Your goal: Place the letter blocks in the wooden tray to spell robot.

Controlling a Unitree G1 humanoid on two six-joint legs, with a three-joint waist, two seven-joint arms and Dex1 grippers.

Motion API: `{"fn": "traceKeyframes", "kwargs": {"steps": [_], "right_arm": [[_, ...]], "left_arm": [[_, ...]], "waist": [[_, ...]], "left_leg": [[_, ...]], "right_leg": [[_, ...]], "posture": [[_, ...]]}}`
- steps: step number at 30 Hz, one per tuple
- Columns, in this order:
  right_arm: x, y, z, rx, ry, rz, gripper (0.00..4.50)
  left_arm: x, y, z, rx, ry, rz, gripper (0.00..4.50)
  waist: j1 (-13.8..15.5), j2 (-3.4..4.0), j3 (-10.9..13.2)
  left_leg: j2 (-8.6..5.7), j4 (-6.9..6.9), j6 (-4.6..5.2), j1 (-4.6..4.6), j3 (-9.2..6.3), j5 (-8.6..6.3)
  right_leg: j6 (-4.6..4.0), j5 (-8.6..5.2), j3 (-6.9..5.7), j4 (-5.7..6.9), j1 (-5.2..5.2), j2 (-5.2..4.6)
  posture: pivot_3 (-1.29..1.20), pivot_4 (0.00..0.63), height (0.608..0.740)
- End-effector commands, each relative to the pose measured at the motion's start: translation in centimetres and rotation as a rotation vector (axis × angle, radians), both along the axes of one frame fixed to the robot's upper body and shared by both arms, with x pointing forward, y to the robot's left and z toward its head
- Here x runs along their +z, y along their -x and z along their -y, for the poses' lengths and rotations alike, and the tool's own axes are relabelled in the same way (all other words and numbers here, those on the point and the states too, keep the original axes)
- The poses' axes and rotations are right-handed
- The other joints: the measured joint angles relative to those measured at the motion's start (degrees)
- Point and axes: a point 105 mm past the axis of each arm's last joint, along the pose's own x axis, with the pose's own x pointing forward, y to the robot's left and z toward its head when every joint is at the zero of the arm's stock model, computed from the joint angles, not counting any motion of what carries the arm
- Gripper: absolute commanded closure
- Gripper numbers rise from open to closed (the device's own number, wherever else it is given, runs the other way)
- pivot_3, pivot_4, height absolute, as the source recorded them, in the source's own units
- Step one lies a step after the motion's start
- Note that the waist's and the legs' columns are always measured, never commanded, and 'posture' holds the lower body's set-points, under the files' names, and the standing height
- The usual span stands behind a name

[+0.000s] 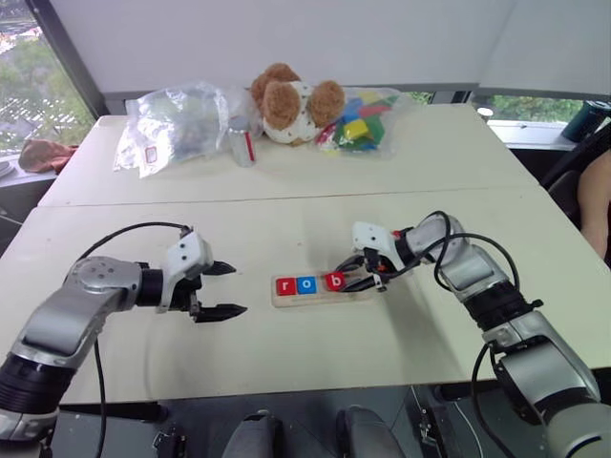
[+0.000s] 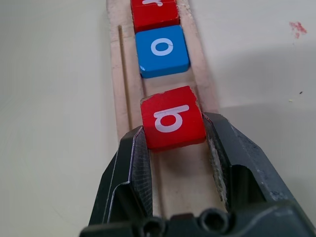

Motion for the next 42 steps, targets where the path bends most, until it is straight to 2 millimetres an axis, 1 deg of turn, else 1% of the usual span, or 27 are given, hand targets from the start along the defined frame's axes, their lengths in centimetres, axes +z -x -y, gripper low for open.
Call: {"fn": "traceKeyframes", "kwargs": {"steps": [1, 14, 24, 35, 37, 38, 41, 42], "right_arm": [[0.6, 0.3, -1.0, 0.031, -0.027, 0.019, 3.35], [0.1, 0.5, -2.7, 0.034, -0.066, -0.007, 3.35], [-0.1, 0.1, -3.0, 0.019, -0.077, 0.007, 3.35], [-0.2, 0.2, -3.3, 0.020, -0.085, 0.006, 3.35], [-0.2, 0.1, -3.3, 0.017, -0.085, 0.014, 2.31], [-0.1, -0.1, -3.3, 0.010, -0.089, 0.023, 1.93], [0.2, -0.2, -3.3, 0.001, -0.094, 0.026, 0.44], [0.4, -0.3, -3.3, -0.001, -0.099, 0.028, 0.05]], "left_arm": [[1.0, -0.3, 0.0, -0.003, 0.007, 0.054, 0.00], [0.9, -0.5, 0.3, 0.002, 0.019, 0.066, 0.00], [0.8, -0.6, 0.4, 0.009, 0.025, 0.071, 0.00], [0.7, -0.7, 0.5, 0.012, 0.025, 0.075, 0.00], [0.7, -0.8, 0.5, 0.012, 0.026, 0.075, 0.00], [0.7, -0.7, 0.5, 0.013, 0.027, 0.075, 0.00], [0.6, -0.7, 0.6, 0.013, 0.029, 0.074, 0.00], [0.6, -0.7, 0.5, 0.014, 0.029, 0.074, 0.00]], "waist": [[0.0, 0.00, 0.0], [0.1, 0.00, 0.0], [0.1, 0.00, 0.0], [0.0, 0.00, 0.0], [0.1, 0.00, 0.0], [0.1, 0.00, 0.0], [0.1, 0.00, 0.0], [0.1, 0.00, 0.0]], "left_leg": [[0.00, 0.00, 0.00, 0.00, 0.00, 0.00], [0.00, 0.01, -0.02, 0.00, 0.00, 0.01], [-0.01, 0.01, -0.05, 0.00, 0.00, 0.03], [-0.01, 0.01, -0.05, 0.00, 0.00, 0.03], [-0.01, 0.01, -0.05, 0.00, 0.00, 0.03], [-0.01, 0.01, -0.05, 0.00, 0.00, 0.03], [-0.01, 0.01, -0.05, 0.00, 0.00, 0.03], [-0.01, 0.01, -0.05, 0.00, 0.00, 0.03]], "right_leg": [[0.00, 0.00, 0.00, 0.00, 0.00, 0.00], [0.00, 0.00, 0.00, 0.01, 0.01, 0.00], [0.00, 0.00, -0.01, 0.02, 0.00, 0.00], [0.00, 0.00, -0.02, 0.03, 0.00, 0.00], [0.00, 0.00, -0.01, 0.02, 0.01, 0.00], [0.00, 0.00, -0.01, 0.03, 0.00, 0.01], [0.00, 0.00, -0.01, 0.03, 0.00, 0.01], [0.00, 0.00, -0.01, 0.03, 0.00, 0.00]], "posture": [[0.00, 0.150, 0.740], [0.00, 0.150, 0.740], [0.00, 0.150, 0.740], [0.00, 0.150, 0.740], [0.00, 0.150, 0.740], [0.00, 0.150, 0.740], [0.00, 0.150, 0.740], [0.00, 0.150, 0.740]]}}
